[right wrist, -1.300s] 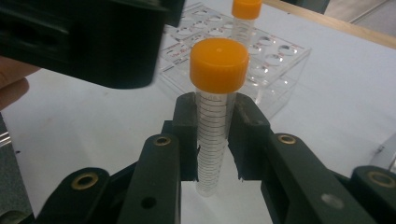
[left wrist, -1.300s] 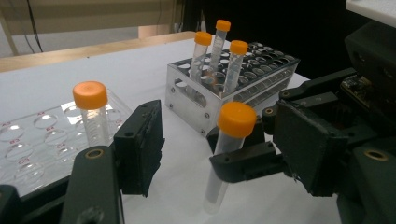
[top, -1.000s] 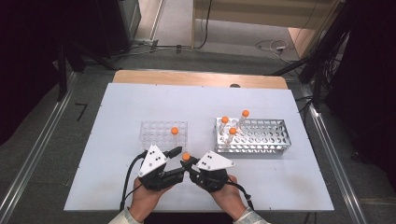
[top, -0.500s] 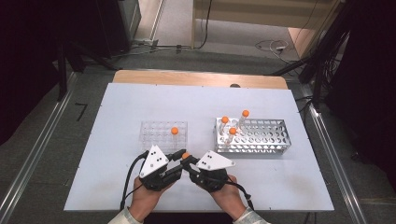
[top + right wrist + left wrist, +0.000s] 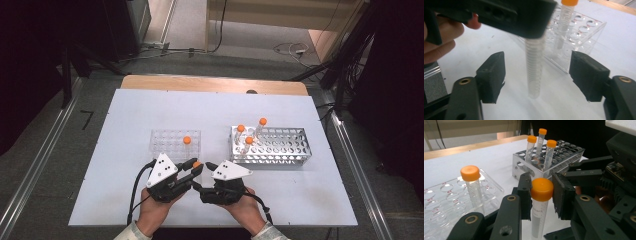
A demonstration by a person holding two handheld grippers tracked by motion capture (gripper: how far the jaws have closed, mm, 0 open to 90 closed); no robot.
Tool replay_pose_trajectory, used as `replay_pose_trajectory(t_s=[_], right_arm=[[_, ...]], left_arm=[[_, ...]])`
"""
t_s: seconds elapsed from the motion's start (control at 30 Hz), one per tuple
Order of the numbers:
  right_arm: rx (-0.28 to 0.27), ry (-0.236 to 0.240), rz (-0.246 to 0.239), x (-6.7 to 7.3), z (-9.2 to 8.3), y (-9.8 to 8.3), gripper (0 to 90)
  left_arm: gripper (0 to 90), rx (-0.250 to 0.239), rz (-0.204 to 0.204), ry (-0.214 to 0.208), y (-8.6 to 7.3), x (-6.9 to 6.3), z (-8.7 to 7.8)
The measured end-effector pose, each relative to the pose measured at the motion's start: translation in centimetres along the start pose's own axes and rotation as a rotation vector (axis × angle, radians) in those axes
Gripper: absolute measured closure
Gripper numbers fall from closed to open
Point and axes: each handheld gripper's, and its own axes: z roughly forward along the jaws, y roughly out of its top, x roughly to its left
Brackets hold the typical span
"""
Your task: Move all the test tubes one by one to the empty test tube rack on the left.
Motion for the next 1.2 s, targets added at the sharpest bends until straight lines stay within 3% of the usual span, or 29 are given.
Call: replay_pose_trajectory(t_s=[0.67,0.93,1.2], right_arm=[[-0.022,-0.099,0.079,-3.6,-4.5,-1.9,24.2],[-0.030,-0.153,0.127,-5.2,-6.4,-2.9,24.2],[-0.022,-0.184,0.155,-6.3,-7.1,-3.7,24.2]], left_arm=[[69.7,-0.057,-0.068,0.091,1.5,3.0,-2.2],[69.8,-0.062,-0.090,0.122,2.4,4.2,-2.2],[69.8,-0.074,-0.103,0.149,3.8,5.4,-2.1]])
